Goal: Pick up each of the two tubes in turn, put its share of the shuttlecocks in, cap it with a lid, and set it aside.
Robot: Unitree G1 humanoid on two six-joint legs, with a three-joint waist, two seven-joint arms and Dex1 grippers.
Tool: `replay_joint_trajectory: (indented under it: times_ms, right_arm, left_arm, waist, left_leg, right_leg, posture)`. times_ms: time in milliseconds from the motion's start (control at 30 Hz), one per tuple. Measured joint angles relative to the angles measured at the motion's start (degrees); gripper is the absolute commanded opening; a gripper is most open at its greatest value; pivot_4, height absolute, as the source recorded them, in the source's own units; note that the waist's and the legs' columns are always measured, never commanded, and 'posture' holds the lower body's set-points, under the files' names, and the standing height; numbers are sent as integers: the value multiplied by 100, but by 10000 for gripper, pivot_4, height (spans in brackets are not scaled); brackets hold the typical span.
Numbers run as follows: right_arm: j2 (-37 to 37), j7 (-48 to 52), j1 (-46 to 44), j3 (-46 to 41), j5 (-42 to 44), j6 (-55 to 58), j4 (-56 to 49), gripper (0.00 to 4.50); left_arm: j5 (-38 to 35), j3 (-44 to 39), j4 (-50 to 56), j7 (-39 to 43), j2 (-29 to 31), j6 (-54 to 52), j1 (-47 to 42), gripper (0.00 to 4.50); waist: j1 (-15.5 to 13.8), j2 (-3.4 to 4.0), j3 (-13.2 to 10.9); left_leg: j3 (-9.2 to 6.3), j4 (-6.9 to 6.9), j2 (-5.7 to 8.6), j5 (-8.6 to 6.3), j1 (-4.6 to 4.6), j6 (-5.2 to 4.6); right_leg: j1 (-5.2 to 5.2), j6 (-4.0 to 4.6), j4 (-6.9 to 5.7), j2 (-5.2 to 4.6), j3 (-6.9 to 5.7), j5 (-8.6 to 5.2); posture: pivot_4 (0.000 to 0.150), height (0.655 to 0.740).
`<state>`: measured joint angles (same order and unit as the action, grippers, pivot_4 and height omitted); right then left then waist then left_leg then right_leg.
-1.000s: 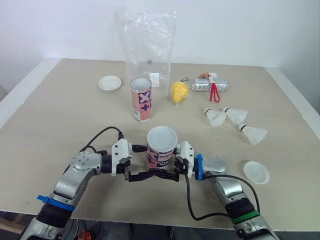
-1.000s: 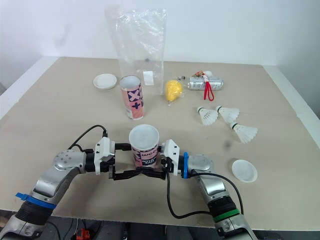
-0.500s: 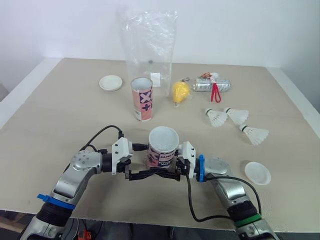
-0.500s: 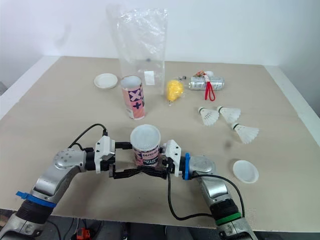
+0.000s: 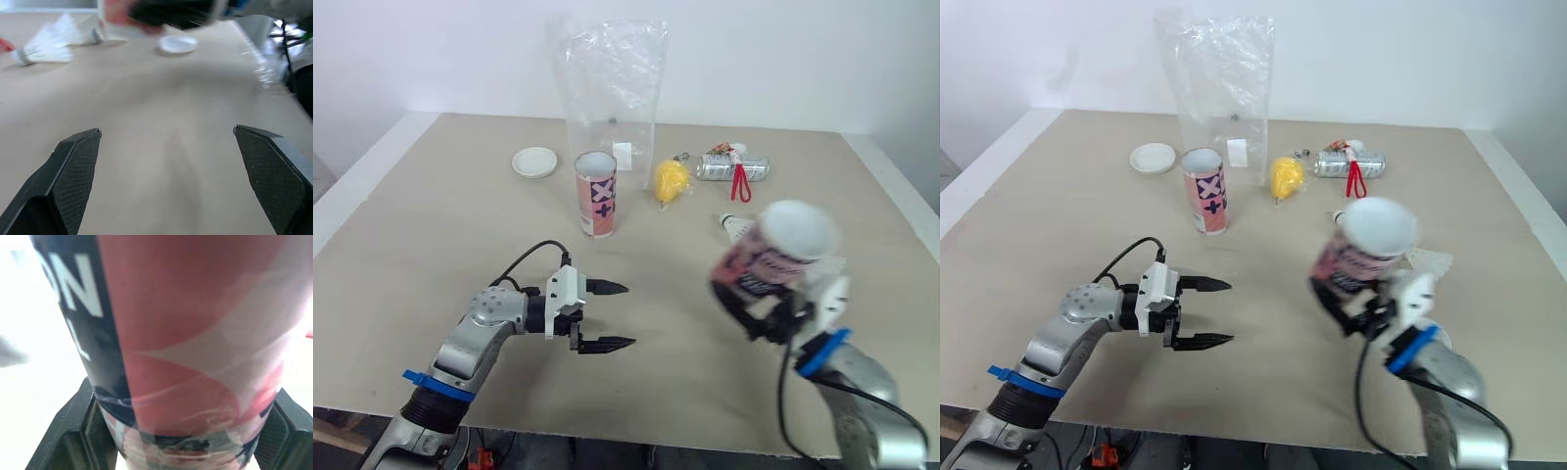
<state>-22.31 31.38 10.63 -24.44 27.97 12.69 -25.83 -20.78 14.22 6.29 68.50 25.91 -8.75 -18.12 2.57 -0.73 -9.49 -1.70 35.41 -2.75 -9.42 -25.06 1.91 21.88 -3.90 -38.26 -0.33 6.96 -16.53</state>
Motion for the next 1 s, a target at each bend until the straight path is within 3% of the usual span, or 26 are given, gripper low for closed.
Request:
replay_joint_trajectory:
  times_ms: [233,367,700,1000]
  right_arm:
    - [246,-957,170,-1158,395,-7,67,30867]
    - [225,-1172,189,-1411,313,-52,791,30867]
    - [-422,-1392,-639,-1486,-83,-148,3027,30867]
    - [-747,-1173,-932,-1383,-291,-392,3717,30867]
  left_arm:
    - [-48,57,-10,19,-335,232,-33,45000]
    - [-42,109,-10,-65,-459,274,-8,45000]
    - [46,145,-4,-260,-473,275,89,45000]
    - [54,145,2,-347,-440,275,144,45000]
  waist:
    - [12,13,3]
    - [13,15,4]
    - [21,44,2]
    - [19,45,3]
  left_leg:
    - [-1,-1,-2,4,2,-6]
    - [6,-1,1,4,3,-6]
    - [27,-1,3,9,10,-15]
    - [24,-2,5,9,8,-16]
  right_leg:
    - [1,20,-2,4,2,-5]
    - [1,20,-1,2,11,-5]
    - [2,16,-1,2,34,1]
    - [0,-2,0,3,35,3]
  posture:
    - [1500,7400]
    - [1500,7400]
    - [1500,7400]
    - [1500,7400]
